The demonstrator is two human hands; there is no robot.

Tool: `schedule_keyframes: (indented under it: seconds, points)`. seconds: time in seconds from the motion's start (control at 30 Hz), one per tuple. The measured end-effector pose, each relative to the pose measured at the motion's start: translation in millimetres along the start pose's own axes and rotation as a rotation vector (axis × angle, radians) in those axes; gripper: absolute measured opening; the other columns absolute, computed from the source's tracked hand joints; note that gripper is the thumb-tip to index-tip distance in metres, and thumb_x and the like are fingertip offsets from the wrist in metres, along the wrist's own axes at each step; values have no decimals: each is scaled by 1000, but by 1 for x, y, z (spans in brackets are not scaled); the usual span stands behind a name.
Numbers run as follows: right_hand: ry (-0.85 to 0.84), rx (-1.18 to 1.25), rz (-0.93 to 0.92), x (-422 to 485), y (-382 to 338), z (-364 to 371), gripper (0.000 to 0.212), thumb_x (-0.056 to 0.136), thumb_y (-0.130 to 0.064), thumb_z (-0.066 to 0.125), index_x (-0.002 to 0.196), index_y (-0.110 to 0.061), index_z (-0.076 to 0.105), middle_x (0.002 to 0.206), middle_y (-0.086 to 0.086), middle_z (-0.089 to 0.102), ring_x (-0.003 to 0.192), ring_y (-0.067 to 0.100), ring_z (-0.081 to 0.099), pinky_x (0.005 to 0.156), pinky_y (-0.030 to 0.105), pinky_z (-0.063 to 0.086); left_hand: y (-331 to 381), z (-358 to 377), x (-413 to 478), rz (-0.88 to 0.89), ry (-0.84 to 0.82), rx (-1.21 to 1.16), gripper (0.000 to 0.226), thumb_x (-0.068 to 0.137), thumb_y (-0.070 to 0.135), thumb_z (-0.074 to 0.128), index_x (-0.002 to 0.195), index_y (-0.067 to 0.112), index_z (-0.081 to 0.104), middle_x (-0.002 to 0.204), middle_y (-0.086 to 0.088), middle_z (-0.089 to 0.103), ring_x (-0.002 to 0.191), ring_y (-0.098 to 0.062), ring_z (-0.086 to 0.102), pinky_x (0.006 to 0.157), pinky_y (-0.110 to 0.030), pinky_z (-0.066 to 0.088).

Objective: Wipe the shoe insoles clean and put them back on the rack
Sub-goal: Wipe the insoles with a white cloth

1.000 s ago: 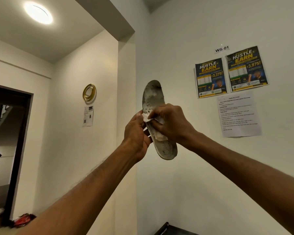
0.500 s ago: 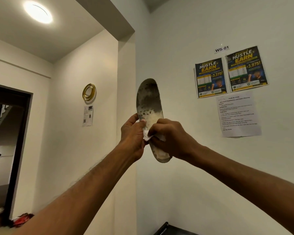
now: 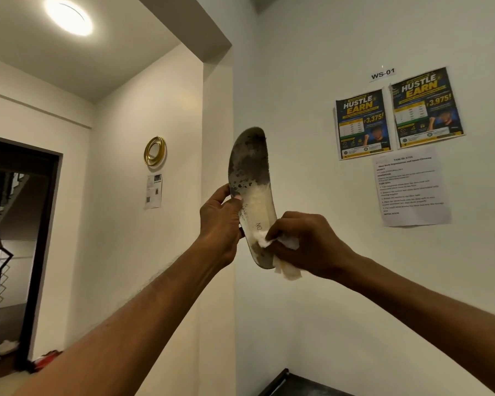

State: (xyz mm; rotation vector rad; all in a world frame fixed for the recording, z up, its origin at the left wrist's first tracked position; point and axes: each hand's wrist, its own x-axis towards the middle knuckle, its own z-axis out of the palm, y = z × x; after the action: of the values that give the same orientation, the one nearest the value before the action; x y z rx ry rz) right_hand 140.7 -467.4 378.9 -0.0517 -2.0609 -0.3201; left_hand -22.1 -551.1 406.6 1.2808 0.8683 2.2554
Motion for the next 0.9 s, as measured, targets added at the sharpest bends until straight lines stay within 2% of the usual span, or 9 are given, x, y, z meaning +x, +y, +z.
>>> schedule_keyframes:
  seconds: [0.07,0.13,0.3,0.4,0.5,0.63,0.77,0.9]
  points:
    - [126,47,48,1,1,10,13,78,-8,80,89,-15,76,86,-3,70,76,8,65,66,14,48,-8,-13,2,-1,20,35,34,103,7,54,130,26,62,104,-4,72,93,-24,70,73,-45,63]
    - [180,73,74,4,-2,29,13,77,-7,78,88,-14,76,84,-2,70,76,9,65,66,17,49,-21,-29,3,-30,48,59,34,103,7,55,131,24,62,101,-5,74,91,-25,72,79,-50,63]
    - [135,122,107,7,-1,110,12,79,-11,79,91,-12,77,87,2,72,76,12,66,69,9,48,-65,-85,5,-111,129,110,35,103,5,54,131,24,63,106,-8,76,91,-27,75,82,-52,63]
    - [128,174,149,8,2,161,12,80,-14,79,92,-14,76,87,1,71,76,11,65,69,10,49,-90,-129,8,-154,177,149,34,103,4,53,130,22,64,109,-12,76,89,-27,74,84,-55,62]
    - [103,218,184,7,0,211,12,80,-13,79,92,-14,77,87,1,72,75,11,65,69,18,54,-111,-180,9,-197,253,174,32,103,5,54,128,22,65,99,-9,76,81,-23,72,84,-55,62]
    - [42,288,223,-4,-13,285,11,79,-13,77,90,-15,77,84,-2,71,74,9,64,68,26,54,-141,-252,3,-258,371,191,30,101,4,56,123,21,67,85,-4,77,72,-20,71,79,-51,61]
    - [-70,394,287,-28,-37,381,10,79,-13,74,88,-17,77,84,-2,72,75,9,66,69,29,54,-187,-330,-13,-337,492,190,31,102,4,55,124,21,67,95,-6,78,79,-23,73,80,-50,61]
    - [-210,501,348,-71,-63,488,9,80,-17,73,89,-18,76,87,-2,73,78,11,67,71,32,55,-247,-405,-41,-432,621,216,31,100,0,54,117,21,69,89,-2,80,72,-18,76,71,-44,64]
